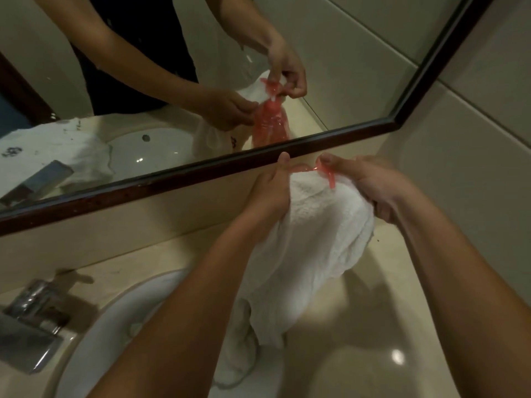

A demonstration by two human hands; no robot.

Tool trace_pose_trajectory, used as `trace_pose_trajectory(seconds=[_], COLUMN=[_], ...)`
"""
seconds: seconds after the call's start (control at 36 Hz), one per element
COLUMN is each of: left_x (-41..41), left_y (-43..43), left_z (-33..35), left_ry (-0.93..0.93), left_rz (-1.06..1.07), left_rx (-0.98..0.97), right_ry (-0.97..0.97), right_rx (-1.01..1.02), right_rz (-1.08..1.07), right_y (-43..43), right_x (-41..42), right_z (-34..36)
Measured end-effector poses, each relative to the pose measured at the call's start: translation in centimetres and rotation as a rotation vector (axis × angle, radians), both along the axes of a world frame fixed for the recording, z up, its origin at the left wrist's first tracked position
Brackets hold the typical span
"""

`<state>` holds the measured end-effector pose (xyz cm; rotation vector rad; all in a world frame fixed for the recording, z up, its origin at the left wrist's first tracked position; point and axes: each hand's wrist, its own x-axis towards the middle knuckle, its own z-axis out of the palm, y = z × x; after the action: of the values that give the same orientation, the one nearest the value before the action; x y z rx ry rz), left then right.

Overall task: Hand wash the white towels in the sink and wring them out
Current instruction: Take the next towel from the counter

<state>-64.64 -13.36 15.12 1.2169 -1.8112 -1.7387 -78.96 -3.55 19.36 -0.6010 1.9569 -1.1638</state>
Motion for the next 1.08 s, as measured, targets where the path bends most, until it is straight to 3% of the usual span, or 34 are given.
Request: trace_pose_trajectory(seconds=[0.17, 0.47, 0.78, 0.83, 0.92, 1.08], left_x=[0.1, 3.2, 14.8, 17.5, 20.6, 24.2], left_y=[0.4, 1.0, -0.1, -0.2, 0.3, 3.6], left_z=[0.2, -0.7, -0.7, -1.1, -3.2, -8.0], left_ry=[0.006, -0.005, 0.176, 0.256, 0.437, 0.400], left_rz=[0.047, 0.019, 0.189, 0.221, 0.146, 0.243], left_rx=[0.041, -0.089, -0.282, -0.250, -0.019, 0.158], right_ry=[0.004, -0.279, -0.439, -0.520, -0.603, -0.641], right_rx=[0.024, 0.095, -0.209, -0.243, -0.278, -0.263], right_rz=[0.004, 0.038, 0.372, 0.444, 0.493, 0.589], right_y=[0.0, 4.0, 2.2, 1.1, -0.4, -2.2], right_x=[0.2, 2.3, 11.7, 14.0, 17.3, 19.8], right_z=[0.2, -0.1, 3.0, 4.5, 6.4, 7.4])
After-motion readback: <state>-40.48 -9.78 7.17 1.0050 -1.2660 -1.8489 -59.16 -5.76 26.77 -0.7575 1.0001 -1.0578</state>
